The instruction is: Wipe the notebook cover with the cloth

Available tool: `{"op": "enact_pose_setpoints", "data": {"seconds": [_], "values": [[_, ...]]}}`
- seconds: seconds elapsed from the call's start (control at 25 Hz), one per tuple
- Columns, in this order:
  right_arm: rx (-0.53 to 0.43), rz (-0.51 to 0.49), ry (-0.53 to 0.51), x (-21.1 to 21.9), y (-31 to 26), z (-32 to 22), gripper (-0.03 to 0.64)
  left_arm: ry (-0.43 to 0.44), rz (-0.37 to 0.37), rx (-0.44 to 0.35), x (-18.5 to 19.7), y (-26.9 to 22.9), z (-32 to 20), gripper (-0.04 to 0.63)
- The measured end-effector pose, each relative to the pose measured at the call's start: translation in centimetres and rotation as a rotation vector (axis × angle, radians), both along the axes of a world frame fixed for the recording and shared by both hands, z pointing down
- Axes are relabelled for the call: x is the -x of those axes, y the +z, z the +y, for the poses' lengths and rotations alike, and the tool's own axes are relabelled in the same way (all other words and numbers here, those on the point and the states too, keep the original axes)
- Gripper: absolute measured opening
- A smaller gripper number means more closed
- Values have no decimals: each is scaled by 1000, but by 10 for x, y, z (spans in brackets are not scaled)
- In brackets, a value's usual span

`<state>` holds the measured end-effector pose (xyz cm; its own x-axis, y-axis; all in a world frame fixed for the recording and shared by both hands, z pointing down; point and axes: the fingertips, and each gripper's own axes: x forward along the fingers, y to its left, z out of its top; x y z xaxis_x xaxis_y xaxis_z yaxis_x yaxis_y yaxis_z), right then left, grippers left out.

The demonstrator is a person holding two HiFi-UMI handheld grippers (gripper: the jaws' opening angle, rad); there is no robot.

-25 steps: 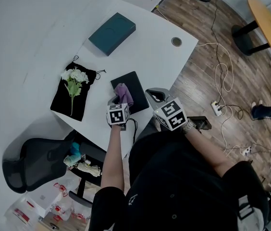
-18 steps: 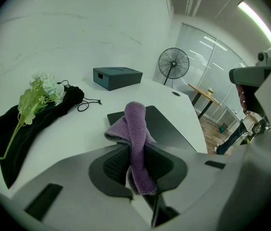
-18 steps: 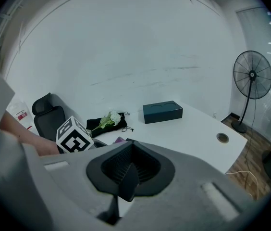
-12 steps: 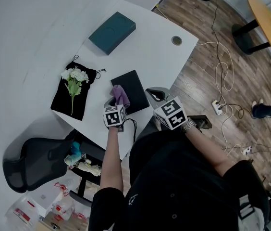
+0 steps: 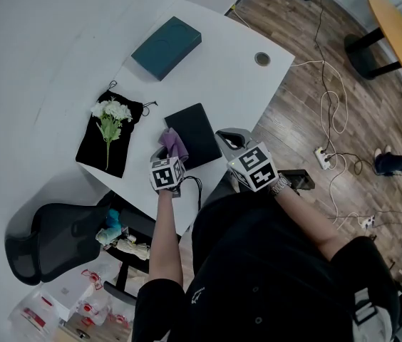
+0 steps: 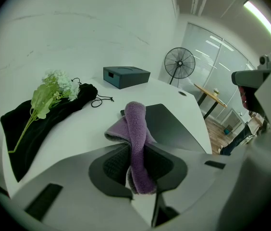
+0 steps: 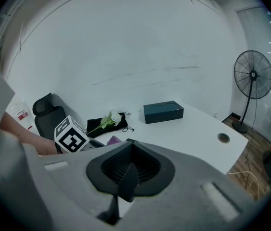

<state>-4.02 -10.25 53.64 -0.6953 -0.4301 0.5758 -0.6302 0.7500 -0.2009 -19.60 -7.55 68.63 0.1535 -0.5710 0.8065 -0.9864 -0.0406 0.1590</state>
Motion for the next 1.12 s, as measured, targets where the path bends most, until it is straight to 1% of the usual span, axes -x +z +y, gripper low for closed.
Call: {"op": "enact_pose_setpoints", "data": {"seconds": [0.24, 0.36, 0.44, 0.6, 0.76, 0.92, 1.12], "values": [[-1, -5, -1, 0, -1, 0, 3, -59, -1, 18, 15, 0, 8, 74], [-1, -6, -1, 1, -1, 0, 3, -75, -29, 19, 25, -1, 13, 74], [-1, -6, -1, 0, -1, 0, 3, -89, -39, 15, 31, -3, 18, 74], [1, -6, -3, 1, -1, 0, 3, -116, -28, -16, 41, -16, 26, 74], [1, -5, -5, 2, -1, -1, 3, -110, 20, -76, 34, -38, 27, 74], [0, -4, -7, 3, 0, -2, 3, -99, 66, -111, 17, -55, 22, 74], [0, -3, 2, 1, -1, -2, 3, -19, 156, -131, -22, -70, 15, 74]]}}
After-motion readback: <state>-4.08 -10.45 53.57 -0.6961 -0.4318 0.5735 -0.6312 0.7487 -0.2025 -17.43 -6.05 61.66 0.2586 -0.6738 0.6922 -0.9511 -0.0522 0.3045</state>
